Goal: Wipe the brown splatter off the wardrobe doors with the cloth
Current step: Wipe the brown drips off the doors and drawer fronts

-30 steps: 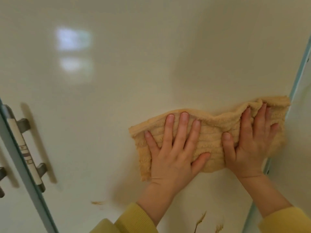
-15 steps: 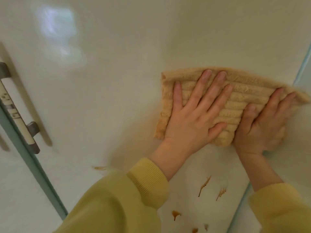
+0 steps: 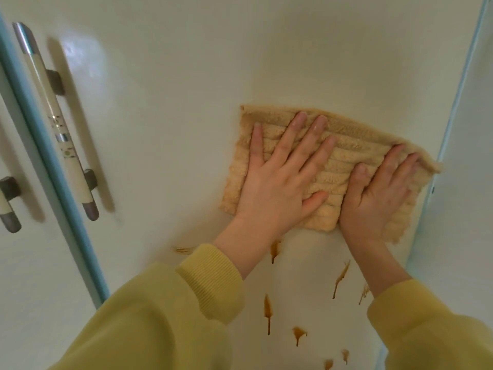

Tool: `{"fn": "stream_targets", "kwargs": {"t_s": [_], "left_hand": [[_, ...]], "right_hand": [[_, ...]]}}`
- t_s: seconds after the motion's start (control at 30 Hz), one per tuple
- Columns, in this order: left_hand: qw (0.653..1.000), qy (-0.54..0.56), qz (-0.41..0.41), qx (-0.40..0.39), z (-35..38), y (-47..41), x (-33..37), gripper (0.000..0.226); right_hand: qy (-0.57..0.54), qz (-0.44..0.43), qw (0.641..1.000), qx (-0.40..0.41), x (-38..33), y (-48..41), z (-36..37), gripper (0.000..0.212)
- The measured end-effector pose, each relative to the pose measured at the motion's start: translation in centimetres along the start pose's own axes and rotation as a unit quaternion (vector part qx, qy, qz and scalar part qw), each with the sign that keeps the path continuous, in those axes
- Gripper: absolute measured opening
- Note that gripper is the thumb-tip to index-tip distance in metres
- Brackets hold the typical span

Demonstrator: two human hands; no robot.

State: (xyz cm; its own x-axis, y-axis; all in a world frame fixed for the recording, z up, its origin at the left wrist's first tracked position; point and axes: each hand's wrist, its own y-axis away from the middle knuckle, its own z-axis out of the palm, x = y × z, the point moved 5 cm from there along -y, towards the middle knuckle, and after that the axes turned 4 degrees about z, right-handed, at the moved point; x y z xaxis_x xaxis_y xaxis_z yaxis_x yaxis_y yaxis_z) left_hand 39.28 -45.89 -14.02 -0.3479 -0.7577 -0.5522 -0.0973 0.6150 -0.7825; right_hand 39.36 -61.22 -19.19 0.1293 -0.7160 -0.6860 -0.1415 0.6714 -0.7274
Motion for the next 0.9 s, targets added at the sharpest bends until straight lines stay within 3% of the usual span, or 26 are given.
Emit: {"fn": "stream_targets", "kwargs": {"t_s": [0.4, 0.9], "left_hand": [[0.996, 0.005, -0.082, 0.03, -1.3, 8.5, -5.6, 0.072], [0.981, -0.03, -0.19, 0.034, -1.3, 13.4, -6.7, 0.077]], "right_hand": [[-0.004, -0.068, 0.997, -0.034, -6.1, 6.4, 1.8, 0.071], [0.043, -0.257, 0.963, -0.065, -8.0, 9.4, 2.6, 0.072]]}}
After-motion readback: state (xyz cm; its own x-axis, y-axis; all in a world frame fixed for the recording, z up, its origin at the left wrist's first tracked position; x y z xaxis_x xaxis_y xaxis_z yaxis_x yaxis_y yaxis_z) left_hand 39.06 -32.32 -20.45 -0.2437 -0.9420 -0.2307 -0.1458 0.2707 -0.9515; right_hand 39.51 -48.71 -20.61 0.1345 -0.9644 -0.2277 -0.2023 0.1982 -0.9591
